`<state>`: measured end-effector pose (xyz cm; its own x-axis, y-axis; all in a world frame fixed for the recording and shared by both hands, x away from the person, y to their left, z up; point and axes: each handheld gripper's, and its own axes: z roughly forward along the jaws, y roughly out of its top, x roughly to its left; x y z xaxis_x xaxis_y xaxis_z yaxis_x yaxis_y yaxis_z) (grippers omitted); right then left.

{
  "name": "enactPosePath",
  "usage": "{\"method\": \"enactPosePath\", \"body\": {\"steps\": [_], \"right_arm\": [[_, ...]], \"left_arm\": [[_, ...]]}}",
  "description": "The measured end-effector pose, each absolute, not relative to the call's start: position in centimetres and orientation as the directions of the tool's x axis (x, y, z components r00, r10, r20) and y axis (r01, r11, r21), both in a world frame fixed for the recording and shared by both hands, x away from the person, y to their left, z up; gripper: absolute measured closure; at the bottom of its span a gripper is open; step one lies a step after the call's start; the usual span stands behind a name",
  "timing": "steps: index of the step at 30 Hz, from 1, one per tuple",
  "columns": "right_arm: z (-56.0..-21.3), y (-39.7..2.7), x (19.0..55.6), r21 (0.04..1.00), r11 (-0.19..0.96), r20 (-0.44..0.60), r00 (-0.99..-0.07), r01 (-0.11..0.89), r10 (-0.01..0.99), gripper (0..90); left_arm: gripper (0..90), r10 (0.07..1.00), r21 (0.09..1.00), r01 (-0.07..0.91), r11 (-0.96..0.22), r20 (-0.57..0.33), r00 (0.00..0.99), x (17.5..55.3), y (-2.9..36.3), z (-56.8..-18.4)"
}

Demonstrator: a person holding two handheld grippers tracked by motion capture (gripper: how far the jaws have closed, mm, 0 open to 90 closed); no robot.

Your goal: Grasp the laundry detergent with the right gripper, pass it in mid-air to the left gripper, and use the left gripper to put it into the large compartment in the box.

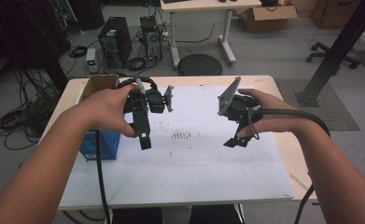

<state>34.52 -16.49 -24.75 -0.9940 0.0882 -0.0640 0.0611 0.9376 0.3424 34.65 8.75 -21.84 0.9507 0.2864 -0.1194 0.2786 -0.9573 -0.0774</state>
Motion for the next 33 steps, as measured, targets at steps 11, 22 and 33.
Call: {"method": "enactPosePath", "body": {"steps": [11,22,33], "right_arm": [[-26.1,-15.7,35.8,0.318,0.946,-0.04,-0.996,0.06,0.077,3.9],[-26.2,-15.4,35.9,0.311,0.949,-0.038,-0.997,0.055,0.07,3.9],[-26.2,-15.4,35.8,0.31,0.949,-0.042,-0.996,0.058,0.074,3.9]], "left_arm": [[0.2,0.281,-0.095,0.27,-0.958,-0.128,0.951,35.3,8.9,-22.6],[0.2,0.271,-0.085,0.262,-0.961,-0.124,0.955,35.1,9.2,-22.4],[0.2,0.267,-0.083,0.258,-0.963,-0.125,0.956,35.0,9.2,-22.4]]}}
